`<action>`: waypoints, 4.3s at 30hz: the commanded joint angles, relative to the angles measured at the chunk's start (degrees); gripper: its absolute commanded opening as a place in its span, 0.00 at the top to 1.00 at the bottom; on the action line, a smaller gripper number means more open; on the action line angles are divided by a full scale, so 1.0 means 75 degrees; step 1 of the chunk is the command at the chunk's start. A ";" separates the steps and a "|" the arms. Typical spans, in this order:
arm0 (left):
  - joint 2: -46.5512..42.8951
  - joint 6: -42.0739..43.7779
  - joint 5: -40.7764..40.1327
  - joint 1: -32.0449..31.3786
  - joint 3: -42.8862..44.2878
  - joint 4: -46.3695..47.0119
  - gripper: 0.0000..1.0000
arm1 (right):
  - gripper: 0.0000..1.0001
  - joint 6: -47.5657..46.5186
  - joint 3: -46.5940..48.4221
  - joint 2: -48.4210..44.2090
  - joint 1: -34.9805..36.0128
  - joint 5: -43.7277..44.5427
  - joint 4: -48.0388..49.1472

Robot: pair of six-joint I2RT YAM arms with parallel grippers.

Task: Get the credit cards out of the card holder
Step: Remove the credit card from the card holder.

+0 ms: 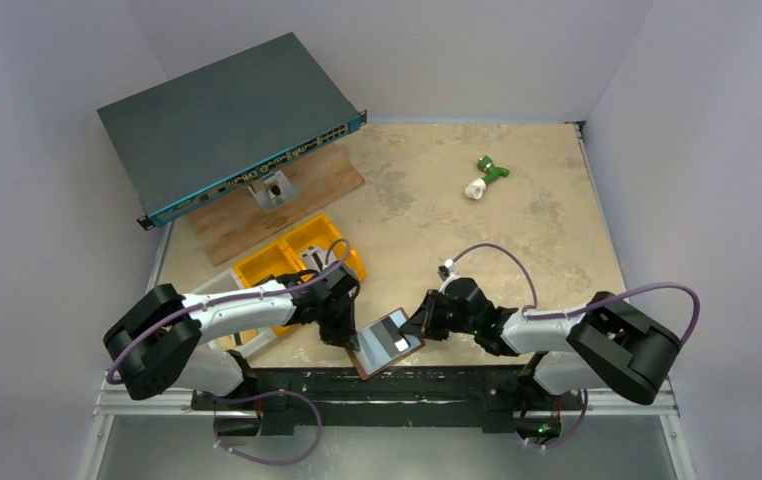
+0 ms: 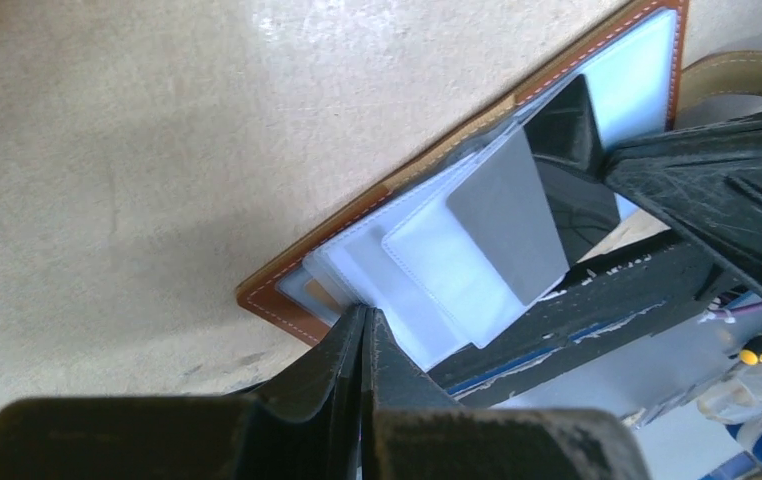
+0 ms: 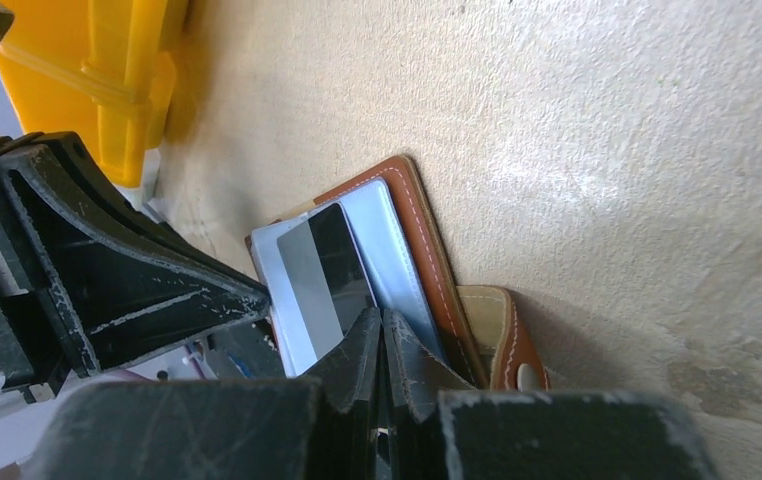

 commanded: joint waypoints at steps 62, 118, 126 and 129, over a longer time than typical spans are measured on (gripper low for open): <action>0.0033 0.0369 0.0441 0.0096 0.1616 0.0342 0.41 | 1.00 -0.0661 0.1177 -0.2308 -0.0024 0.0052 -0.2676; -0.2713 -0.0499 -0.1573 0.0938 0.0633 -0.1957 0.45 | 0.36 -0.1665 0.4808 0.0910 0.3466 0.5361 -0.7261; -0.2639 -0.0462 -0.1396 0.0938 0.0608 -0.1857 0.46 | 0.33 -0.1823 0.4601 0.0736 0.3374 0.5350 -0.7157; -0.2636 -0.0422 -0.1362 0.0938 0.0637 -0.1861 0.46 | 0.34 -0.1830 0.4529 0.0917 0.3363 0.5293 -0.7122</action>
